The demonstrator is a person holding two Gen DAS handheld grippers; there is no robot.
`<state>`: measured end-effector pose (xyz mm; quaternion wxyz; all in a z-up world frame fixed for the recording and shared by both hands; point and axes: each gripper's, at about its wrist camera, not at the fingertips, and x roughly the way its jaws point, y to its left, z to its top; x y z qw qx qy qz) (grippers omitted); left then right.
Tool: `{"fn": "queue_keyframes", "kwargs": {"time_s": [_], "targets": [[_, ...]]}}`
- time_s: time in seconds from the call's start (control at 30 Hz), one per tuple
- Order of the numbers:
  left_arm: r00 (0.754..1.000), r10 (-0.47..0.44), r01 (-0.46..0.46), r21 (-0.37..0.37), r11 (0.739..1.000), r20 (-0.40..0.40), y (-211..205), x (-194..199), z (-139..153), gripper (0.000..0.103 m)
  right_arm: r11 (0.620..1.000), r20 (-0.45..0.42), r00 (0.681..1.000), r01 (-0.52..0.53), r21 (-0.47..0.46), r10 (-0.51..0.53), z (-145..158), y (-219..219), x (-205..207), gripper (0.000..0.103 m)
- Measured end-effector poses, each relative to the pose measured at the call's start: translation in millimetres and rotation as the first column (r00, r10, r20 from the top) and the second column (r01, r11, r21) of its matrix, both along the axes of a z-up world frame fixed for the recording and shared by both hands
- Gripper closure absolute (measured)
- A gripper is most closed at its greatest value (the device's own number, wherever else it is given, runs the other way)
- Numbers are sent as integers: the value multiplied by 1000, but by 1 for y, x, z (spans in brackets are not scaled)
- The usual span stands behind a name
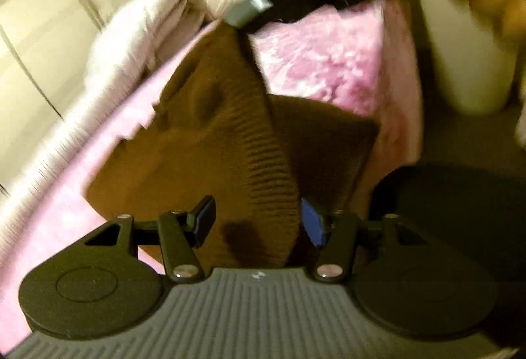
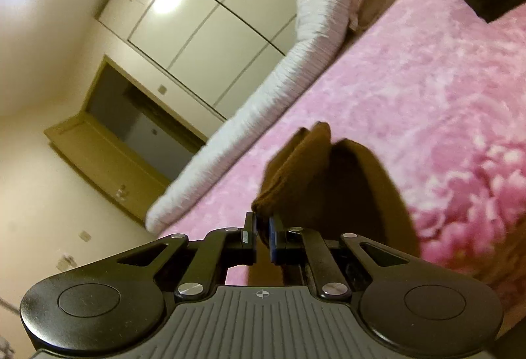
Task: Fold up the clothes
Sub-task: 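Lift the vest with both grippers and fold it in half lengthwise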
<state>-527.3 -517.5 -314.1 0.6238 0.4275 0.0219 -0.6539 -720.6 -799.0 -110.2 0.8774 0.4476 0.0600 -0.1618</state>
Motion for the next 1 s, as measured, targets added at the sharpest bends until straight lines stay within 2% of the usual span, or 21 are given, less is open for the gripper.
{"fn": "queue_keyframes", "kwargs": {"time_s": [0.13,0.17,0.23,0.33,0.43,0.47,0.53,0.57,0.6,0.7,0.77,0.87,0.9,0.93,0.97,1.0], "targets": [[980,-37,40,-12,999,195,7,-8,-17,48,1000,48,998,29,10,-29,10,1,-10,101],[975,-38,41,-10,999,218,10,-7,-19,48,999,34,999,40,-5,-40,12,0,-12,101],[975,-37,38,3,999,219,16,-2,-21,58,998,-16,998,64,-18,-64,9,-2,-17,101],[984,-35,33,16,999,176,21,2,-20,63,998,-107,993,43,-51,-49,0,-1,-17,101],[988,-33,30,22,999,149,25,6,-20,70,994,-233,972,4,-111,-30,-11,6,-3,99],[989,-32,29,23,999,142,27,6,-21,72,991,-274,962,-13,-131,-24,-15,8,3,94],[991,-27,24,23,999,134,28,9,-20,78,980,-341,940,-57,-189,-11,-20,15,17,70],[991,-23,21,21,1000,129,29,10,-19,80,971,-361,933,-85,-225,-2,-22,19,24,50],[992,-16,14,21,1000,122,29,13,-18,85,957,-381,924,-110,-267,0,-22,24,32,40],[994,1,-4,26,1000,105,31,19,-17,86,893,-453,891,-208,-399,5,-22,39,57,38],[994,5,-8,24,1000,105,33,21,-18,84,833,-518,855,-289,-472,4,-26,49,80,38],[993,4,-5,9,1000,115,36,17,-19,79,730,-624,780,-407,-549,-34,-38,63,109,38],[993,2,-3,3,1000,118,37,16,-19,72,696,-655,754,-441,-566,-54,-43,66,116,42],[993,1,0,-8,1000,121,37,14,-19,63,693,-648,757,-427,-581,-77,-44,65,115,51],[993,-5,7,-19,1000,117,37,12,-18,59,690,-642,760,-412,-595,-100,-45,64,114,79],[994,-12,15,-30,999,113,38,10,-17,55,687,-634,763,-396,-609,-122,-46,63,113,95]]}}
